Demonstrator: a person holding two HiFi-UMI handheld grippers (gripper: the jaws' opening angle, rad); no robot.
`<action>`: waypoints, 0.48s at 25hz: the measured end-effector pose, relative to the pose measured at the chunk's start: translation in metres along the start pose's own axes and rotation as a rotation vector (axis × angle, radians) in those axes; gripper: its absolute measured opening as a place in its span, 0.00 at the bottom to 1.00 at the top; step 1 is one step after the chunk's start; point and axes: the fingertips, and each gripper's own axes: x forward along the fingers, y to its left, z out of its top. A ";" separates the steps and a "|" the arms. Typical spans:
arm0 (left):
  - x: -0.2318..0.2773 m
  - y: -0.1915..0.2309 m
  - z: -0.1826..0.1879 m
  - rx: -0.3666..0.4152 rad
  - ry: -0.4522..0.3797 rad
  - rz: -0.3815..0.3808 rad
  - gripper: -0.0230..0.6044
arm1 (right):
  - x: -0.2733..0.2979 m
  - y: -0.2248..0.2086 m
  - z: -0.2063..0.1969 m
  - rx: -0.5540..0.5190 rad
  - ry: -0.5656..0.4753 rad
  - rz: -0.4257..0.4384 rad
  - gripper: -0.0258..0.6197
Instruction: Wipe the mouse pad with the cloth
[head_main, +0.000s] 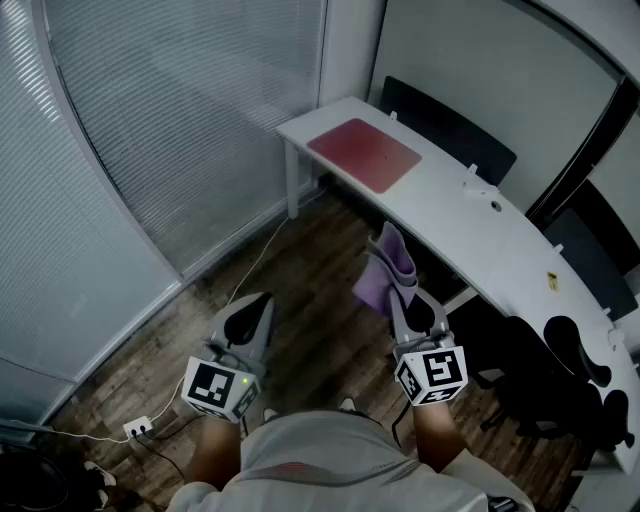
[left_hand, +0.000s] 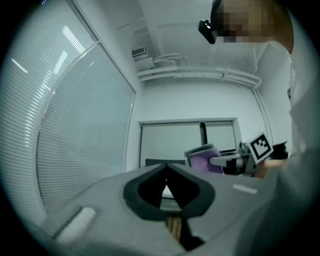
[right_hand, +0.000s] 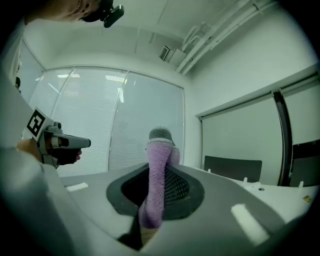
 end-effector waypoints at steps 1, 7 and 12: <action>0.000 0.002 0.000 0.000 0.000 0.000 0.04 | 0.001 0.000 -0.001 -0.001 0.001 -0.001 0.11; -0.006 0.006 -0.001 -0.007 0.002 -0.001 0.04 | 0.001 0.006 -0.004 -0.002 0.013 -0.007 0.11; -0.006 0.009 -0.001 -0.002 0.006 -0.009 0.04 | 0.002 0.011 0.000 0.016 -0.021 0.025 0.12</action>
